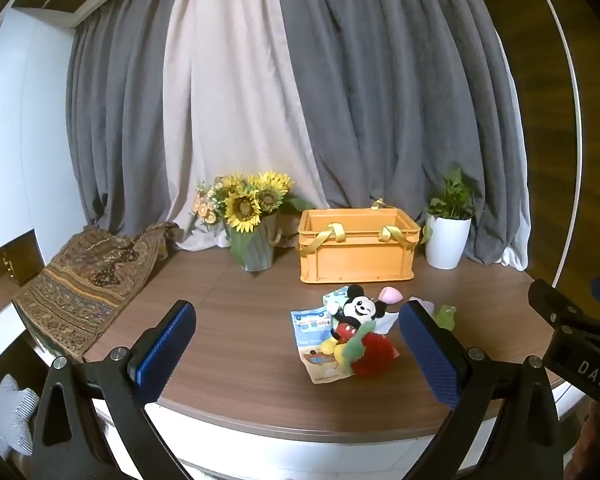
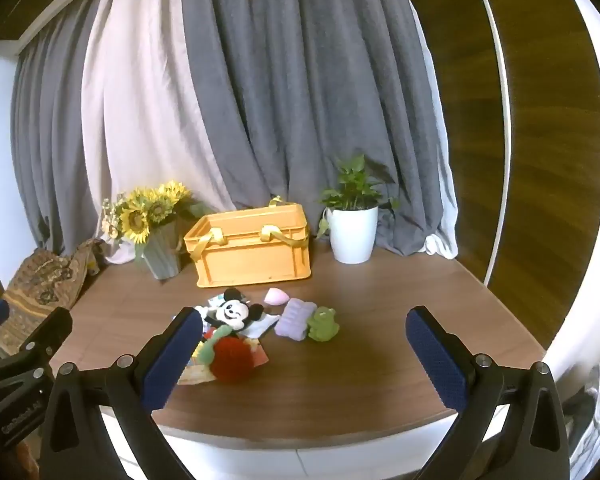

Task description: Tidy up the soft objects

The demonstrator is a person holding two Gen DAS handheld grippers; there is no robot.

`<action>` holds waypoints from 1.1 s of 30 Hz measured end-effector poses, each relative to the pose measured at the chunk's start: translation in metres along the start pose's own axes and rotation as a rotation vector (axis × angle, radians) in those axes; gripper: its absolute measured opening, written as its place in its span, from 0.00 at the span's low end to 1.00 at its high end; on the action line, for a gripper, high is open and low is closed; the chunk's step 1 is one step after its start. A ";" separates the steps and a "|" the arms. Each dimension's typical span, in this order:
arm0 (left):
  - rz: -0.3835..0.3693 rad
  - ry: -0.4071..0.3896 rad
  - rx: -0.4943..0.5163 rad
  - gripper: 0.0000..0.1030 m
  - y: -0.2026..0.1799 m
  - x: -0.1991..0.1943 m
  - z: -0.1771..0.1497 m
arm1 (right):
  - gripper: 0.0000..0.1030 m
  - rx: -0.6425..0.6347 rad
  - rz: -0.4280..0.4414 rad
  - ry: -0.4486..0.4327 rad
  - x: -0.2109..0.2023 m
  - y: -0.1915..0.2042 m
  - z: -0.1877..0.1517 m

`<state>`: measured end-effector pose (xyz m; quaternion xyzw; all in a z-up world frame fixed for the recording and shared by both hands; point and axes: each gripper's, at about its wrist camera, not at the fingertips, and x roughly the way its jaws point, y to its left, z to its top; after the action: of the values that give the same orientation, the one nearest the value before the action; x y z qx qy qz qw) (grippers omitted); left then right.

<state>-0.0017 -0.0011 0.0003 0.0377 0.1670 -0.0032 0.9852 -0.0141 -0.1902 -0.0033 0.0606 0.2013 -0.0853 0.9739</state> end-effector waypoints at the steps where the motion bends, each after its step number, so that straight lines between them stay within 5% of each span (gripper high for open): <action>1: 0.004 -0.001 -0.001 1.00 -0.001 -0.001 0.000 | 1.00 -0.002 0.000 0.000 0.000 0.000 0.000; 33: -0.011 0.007 -0.028 1.00 -0.003 -0.009 0.008 | 1.00 0.003 0.003 -0.007 -0.006 -0.006 0.005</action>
<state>-0.0075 -0.0044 0.0108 0.0228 0.1707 -0.0060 0.9850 -0.0191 -0.1965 0.0035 0.0621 0.1978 -0.0842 0.9746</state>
